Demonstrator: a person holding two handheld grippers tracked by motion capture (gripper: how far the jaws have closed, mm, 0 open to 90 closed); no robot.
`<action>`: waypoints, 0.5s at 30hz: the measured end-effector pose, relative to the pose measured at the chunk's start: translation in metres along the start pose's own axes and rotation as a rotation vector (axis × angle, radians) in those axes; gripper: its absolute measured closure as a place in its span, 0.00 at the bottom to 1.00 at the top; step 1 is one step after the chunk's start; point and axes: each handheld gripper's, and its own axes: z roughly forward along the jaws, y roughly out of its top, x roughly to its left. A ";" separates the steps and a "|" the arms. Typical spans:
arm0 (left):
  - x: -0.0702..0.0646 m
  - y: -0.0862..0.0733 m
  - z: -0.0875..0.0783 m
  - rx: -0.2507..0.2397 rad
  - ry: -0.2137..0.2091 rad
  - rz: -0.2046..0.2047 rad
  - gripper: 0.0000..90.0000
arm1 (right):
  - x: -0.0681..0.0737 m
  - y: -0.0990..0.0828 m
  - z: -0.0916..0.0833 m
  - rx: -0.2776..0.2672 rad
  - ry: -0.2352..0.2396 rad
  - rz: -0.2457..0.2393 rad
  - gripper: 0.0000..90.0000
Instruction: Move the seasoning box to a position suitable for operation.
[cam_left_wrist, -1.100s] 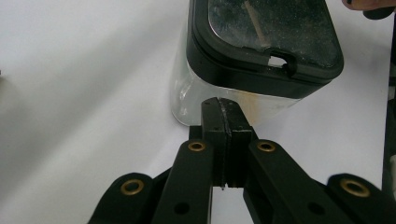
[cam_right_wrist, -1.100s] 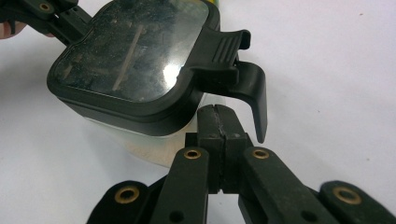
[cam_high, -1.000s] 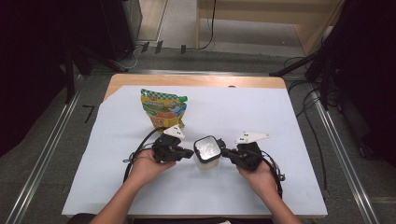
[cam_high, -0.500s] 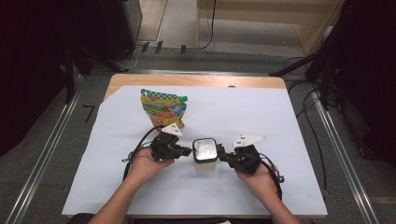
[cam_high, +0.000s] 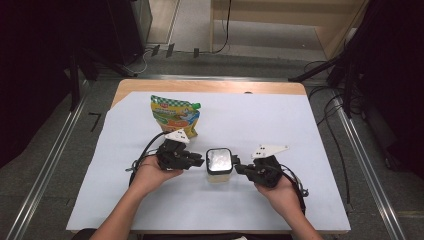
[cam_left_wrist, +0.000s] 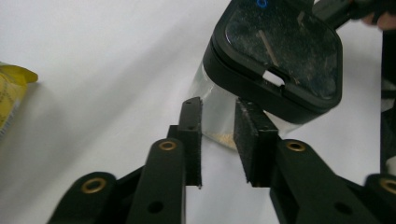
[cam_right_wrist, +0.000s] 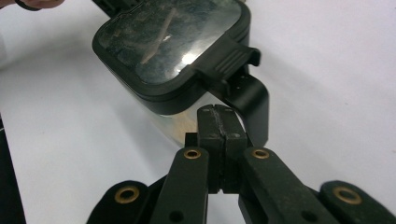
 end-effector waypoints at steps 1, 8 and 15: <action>-0.001 0.000 -0.001 0.009 -0.004 0.028 0.78 | -0.001 0.000 -0.001 0.000 0.000 0.000 1.00; -0.002 0.000 -0.005 -0.012 -0.032 0.087 0.51 | -0.009 -0.001 -0.009 0.014 0.009 0.030 1.00; -0.005 0.003 -0.004 -0.017 -0.086 0.153 0.41 | -0.015 0.000 -0.014 0.007 0.001 0.043 1.00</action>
